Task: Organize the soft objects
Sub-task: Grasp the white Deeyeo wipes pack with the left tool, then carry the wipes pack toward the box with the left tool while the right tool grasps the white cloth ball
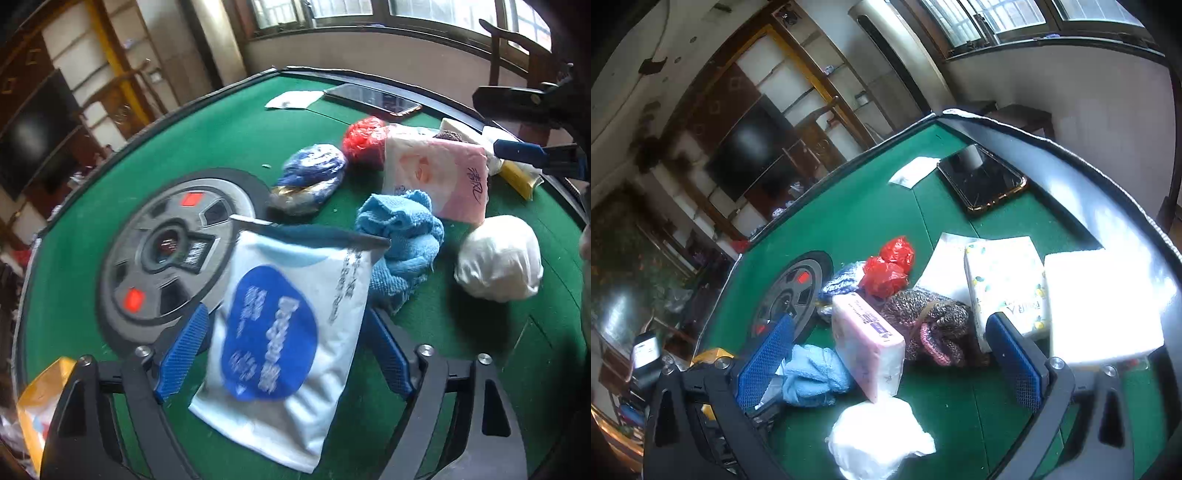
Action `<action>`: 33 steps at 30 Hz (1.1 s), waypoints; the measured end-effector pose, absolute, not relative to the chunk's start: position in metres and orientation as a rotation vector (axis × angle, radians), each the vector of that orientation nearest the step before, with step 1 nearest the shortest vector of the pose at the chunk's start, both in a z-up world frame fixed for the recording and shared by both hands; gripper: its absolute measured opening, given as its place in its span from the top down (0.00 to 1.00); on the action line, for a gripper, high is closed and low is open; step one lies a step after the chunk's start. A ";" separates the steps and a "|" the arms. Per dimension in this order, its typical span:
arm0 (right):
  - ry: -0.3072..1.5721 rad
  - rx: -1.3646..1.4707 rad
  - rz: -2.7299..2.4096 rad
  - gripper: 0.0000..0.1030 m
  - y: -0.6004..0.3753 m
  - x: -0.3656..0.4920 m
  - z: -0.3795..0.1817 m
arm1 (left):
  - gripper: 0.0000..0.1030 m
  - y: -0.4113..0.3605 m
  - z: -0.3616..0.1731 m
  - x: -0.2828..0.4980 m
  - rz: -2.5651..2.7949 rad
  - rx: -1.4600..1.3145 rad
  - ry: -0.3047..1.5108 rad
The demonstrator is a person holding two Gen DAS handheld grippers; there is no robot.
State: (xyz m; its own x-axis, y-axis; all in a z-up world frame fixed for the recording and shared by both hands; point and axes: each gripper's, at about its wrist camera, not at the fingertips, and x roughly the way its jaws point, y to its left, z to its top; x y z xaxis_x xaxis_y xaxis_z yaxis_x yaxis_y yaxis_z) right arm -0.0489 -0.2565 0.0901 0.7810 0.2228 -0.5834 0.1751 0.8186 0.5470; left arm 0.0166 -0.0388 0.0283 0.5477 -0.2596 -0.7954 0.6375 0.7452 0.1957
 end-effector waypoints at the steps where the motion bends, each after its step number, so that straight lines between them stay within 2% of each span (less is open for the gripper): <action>1: 0.689 0.626 0.030 0.01 -0.256 -0.048 0.089 | 0.14 -0.040 0.027 0.020 -0.564 0.493 0.846; 4: 0.696 0.622 0.031 0.01 -0.255 -0.047 0.088 | 0.15 -0.034 0.024 0.032 -0.579 0.383 0.937; 7: 0.696 0.612 0.027 0.01 -0.253 -0.048 0.088 | 0.33 -0.022 0.028 0.029 -0.611 0.289 0.975; 11: 0.697 0.608 0.024 0.01 -0.252 -0.048 0.088 | 0.39 -0.010 0.037 0.013 -0.584 0.255 0.963; 22: 0.690 0.565 0.063 0.01 -0.243 -0.047 0.092 | 0.40 0.076 0.097 -0.063 -0.551 -0.065 0.809; 29: 0.753 0.461 0.136 0.01 -0.214 -0.038 0.089 | 0.40 0.138 0.118 -0.109 -0.433 -0.137 0.703; 33: 0.794 0.504 0.191 0.01 -0.210 -0.047 0.090 | 0.40 0.178 0.121 -0.122 -0.370 -0.201 0.687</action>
State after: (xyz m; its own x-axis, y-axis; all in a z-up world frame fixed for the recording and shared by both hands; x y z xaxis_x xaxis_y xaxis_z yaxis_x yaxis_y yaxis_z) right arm -0.0472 -0.2098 0.0895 0.6913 0.3482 -0.6332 0.0224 0.8655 0.5004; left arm -0.1216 0.1784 0.1212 0.7118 -0.3966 -0.5797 0.2657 0.9161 -0.3004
